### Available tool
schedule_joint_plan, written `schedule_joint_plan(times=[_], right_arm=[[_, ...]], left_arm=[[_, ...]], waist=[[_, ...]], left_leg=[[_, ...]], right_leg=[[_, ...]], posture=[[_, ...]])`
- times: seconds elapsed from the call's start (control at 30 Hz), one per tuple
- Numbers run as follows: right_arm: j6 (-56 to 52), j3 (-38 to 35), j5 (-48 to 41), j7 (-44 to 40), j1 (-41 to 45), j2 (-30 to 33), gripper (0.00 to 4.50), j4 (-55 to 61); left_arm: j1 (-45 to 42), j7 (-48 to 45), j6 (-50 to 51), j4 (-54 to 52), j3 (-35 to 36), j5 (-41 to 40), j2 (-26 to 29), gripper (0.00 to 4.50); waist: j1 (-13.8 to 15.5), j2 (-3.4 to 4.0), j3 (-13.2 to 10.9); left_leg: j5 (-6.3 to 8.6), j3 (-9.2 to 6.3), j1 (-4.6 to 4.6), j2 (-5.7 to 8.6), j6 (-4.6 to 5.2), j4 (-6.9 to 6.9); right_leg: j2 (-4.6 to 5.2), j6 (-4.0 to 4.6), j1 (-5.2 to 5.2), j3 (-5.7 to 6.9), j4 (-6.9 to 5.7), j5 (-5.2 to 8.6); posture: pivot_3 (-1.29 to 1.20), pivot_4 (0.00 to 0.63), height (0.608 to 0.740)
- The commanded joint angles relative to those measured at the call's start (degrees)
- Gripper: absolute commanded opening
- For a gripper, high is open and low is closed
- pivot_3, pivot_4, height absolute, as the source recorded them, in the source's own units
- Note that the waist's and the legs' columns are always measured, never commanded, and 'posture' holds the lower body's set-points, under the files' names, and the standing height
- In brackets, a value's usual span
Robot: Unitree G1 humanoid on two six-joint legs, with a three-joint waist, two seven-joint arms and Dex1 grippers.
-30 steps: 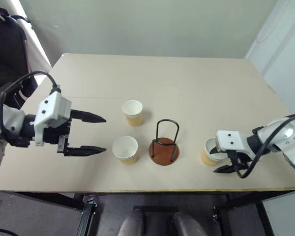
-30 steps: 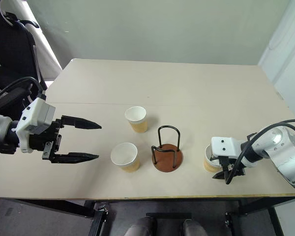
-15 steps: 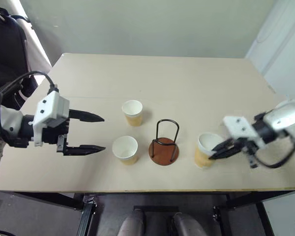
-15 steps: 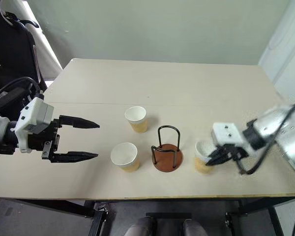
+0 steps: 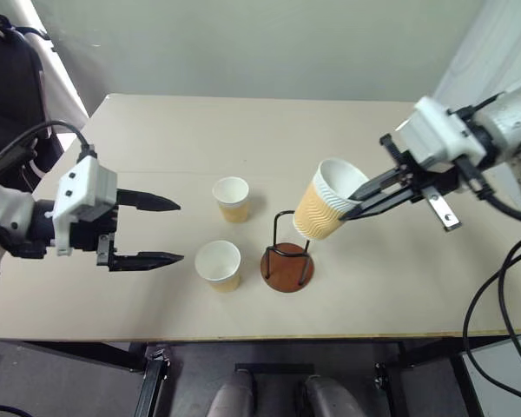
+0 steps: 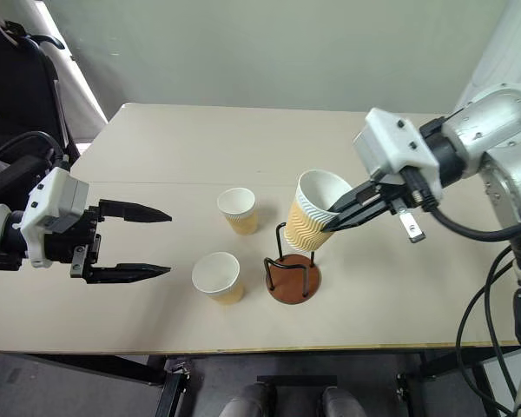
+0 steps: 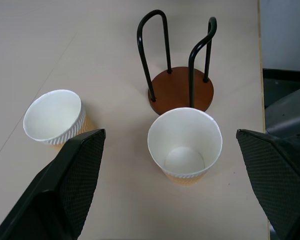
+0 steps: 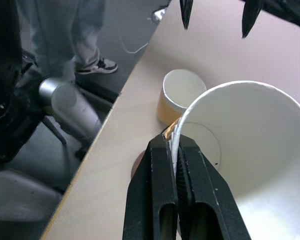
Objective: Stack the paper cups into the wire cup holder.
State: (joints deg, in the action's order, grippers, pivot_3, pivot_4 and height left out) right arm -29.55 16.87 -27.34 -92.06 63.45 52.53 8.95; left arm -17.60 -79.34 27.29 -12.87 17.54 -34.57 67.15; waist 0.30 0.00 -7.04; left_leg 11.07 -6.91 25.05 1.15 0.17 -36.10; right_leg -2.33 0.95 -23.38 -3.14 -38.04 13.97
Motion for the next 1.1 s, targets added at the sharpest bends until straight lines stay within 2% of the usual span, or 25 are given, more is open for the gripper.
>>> schedule_joint_plan(times=[0.03, 0.37, 0.5, 0.7, 0.8, 0.83, 0.93, 1.03, 1.1], right_arm=[[2.83, 1.28, 4.08, 0.52, 0.15, -1.83, 0.03, -1.08], [3.2, 2.61, 7.74, 0.3, 0.58, -5.82, 0.03, -1.85], [3.55, 2.79, 8.9, 0.42, 1.03, -6.77, 0.88, -2.62], [4.19, 2.31, 10.49, 0.81, 1.48, -7.9, 3.09, -4.08], [3.23, 0.7, 10.03, 0.35, 1.55, -6.73, 4.19, -5.11], [1.8, -0.79, 8.89, 0.01, 1.14, -5.57, 4.42, -5.51], [-2.3, -4.49, 2.38, -0.44, -2.09, 0.49, 4.47, -5.63], [-6.35, -13.97, -7.82, -0.44, -8.15, 8.47, 4.47, -10.53], [-6.89, -18.29, -9.47, -0.42, -10.58, 10.48, 4.47, -13.51]], left_arm=[[1.03, 0.49, -0.15, -1.65, 3.45, -0.7, 0.67, 4.5], [5.61, 1.75, 1.75, -5.09, 7.55, -1.26, 0.94, 4.5], [6.17, 1.92, 2.09, -5.58, 8.02, -1.23, 0.95, 4.5], [5.14, 2.09, 1.89, -5.33, 6.83, -1.57, 0.83, 4.5], [4.28, 1.43, 1.39, -4.99, 5.78, -1.57, 0.93, 4.5], [3.47, 1.03, 1.13, -4.95, 4.78, -1.53, 1.03, 4.5], [0.77, -0.55, 0.29, -4.77, 1.71, -1.36, 1.26, 4.5], [-1.51, -4.06, 0.49, -5.82, -1.75, -2.55, 1.77, 4.5], [-1.6, -5.92, 0.31, -6.16, -2.91, -2.78, 2.11, 4.5]], waist=[[-0.08, 0.0, 0.0], [-0.08, 0.0, 0.0], [-0.08, 0.0, 0.0], [-0.09, 0.0, 0.0], [-0.08, 0.0, 0.0], [-0.04, 0.0, 0.0], [0.59, -0.01, 0.0], [1.35, -0.11, 0.0], [1.31, -0.11, 0.0]], left_leg=[[0.0, 0.0, 0.0, 0.0, 0.0, 0.0], [0.02, 0.04, 0.0, -0.24, -0.12, -0.01], [0.03, 0.05, -0.01, -0.41, -0.21, -0.02], [0.09, 0.09, -0.04, -0.57, -0.34, -0.01], [0.11, 0.11, -0.04, -0.61, -0.37, -0.01], [0.11, 0.11, -0.04, -0.61, -0.37, -0.01], [0.1, 0.11, 0.01, -0.61, -0.39, -0.02], [0.14, 0.1, 0.06, -0.61, -0.46, -0.04], [0.19, 0.2, 0.08, -0.61, -0.54, -0.05]], right_leg=[[0.0, 0.02, -0.02, 0.0, 0.01, -0.01], [-0.19, 0.25, -0.05, 0.01, 0.02, -0.12], [-0.35, 0.39, -0.06, 0.01, 0.02, -0.18], [-0.45, 0.54, -0.09, 0.02, 0.01, -0.19], [-0.46, 0.55, -0.1, 0.04, 0.01, -0.19], [-0.46, 0.56, -0.1, 0.04, 0.02, -0.19], [-0.46, 0.57, -0.09, 0.04, 0.04, -0.19], [-0.46, 0.57, -0.04, 0.04, 0.13, -0.18], [-0.46, 0.56, -0.07, -0.07, 0.13, -0.18]], posture=[[0.0, 0.15, 0.74], [0.0, 0.15, 0.74], [0.0, 0.15, 0.74], [0.0, 0.15, 0.74], [0.0, 0.15, 0.74], [0.0, 0.15, 0.74], [0.0, 0.15, 0.74], [0.0, 0.15, 0.74], [0.0, 0.15, 0.74]])
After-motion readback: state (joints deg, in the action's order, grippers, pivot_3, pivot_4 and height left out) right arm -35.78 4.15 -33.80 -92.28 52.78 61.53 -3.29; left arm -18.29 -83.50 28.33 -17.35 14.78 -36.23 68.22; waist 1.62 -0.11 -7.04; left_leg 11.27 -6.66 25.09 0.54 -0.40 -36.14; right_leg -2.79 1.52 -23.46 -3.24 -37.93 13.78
